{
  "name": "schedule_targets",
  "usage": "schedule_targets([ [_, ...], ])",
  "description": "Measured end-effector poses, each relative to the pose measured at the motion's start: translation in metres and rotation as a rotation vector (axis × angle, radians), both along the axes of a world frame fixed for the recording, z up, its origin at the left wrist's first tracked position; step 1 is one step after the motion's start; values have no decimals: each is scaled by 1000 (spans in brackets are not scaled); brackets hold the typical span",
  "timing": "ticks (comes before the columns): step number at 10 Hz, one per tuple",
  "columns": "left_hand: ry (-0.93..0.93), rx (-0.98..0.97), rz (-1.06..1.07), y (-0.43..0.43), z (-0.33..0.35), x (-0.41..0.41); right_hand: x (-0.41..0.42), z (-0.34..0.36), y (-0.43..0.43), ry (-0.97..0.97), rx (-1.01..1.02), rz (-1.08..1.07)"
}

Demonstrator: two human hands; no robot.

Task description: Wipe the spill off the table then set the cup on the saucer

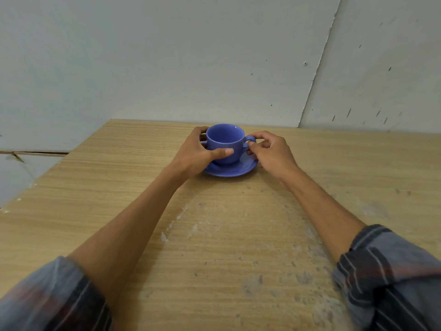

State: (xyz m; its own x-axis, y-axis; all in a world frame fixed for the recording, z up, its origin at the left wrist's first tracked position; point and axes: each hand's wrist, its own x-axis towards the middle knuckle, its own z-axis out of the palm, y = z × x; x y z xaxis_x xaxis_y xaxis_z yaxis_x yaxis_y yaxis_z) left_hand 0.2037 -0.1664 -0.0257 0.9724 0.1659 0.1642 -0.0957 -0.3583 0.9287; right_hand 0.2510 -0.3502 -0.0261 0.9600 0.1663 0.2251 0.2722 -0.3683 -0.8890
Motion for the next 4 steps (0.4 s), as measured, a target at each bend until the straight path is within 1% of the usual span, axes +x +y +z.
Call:
schedule_targets([
  [2, -6, -7, -12, -1, -5, -5, -6, 2, -5, -31, -70, 15],
  [4, 45, 111, -29, 10, -9, -12, -18, 4, -11, 0, -117, -43],
])
